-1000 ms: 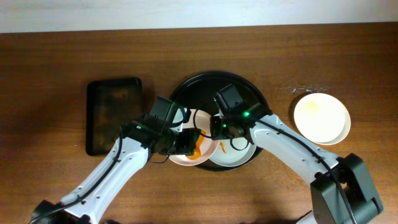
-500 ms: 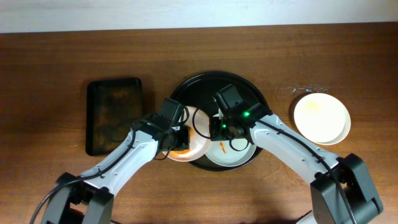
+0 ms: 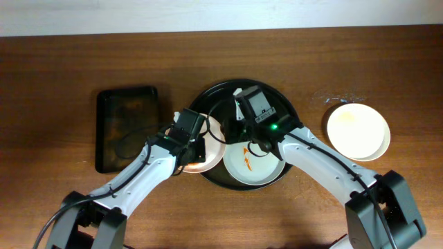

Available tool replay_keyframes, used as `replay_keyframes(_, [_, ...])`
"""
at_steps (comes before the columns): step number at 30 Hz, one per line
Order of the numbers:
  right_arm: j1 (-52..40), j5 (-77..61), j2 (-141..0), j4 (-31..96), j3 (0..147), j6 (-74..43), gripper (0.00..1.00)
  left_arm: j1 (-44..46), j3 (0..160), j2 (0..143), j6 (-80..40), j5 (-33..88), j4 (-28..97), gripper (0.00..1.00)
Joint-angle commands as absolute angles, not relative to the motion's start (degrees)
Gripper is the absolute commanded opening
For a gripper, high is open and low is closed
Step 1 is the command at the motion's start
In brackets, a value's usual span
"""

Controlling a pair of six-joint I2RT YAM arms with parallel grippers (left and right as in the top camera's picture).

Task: Clean dirty plates on tray and stack at the side
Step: 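Hold the plate with the right gripper and scrub it with the sponge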

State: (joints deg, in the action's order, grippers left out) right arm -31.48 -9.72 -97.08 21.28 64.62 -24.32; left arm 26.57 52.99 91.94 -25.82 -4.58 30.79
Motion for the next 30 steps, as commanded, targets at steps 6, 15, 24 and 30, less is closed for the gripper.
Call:
replay_keyframes(6, [-31.44, -7.31, -106.21, 15.51, 64.9, -19.73, 0.44, 26.48, 52.6, 92.58, -26.13, -5.34, 30.65, 0.0])
replay_keyframes(15, [-31.44, -13.34, -110.19, 13.82, 64.9, -18.65, 0.09, 26.48, 52.6, 92.58, -26.13, -5.34, 30.65, 0.0])
replay_keyframes(24, [-31.4, -12.88, -110.19, 17.28, 64.9, -18.68, 0.04, 26.46, 52.6, 92.58, -26.13, -6.59, 29.34, 0.0])
replay_keyframes(30, [-31.4, -12.86, -109.86, 17.32, 64.95, -18.68, 0.04, 26.46, 52.6, 92.58, -26.13, -14.7, 31.51, 0.0])
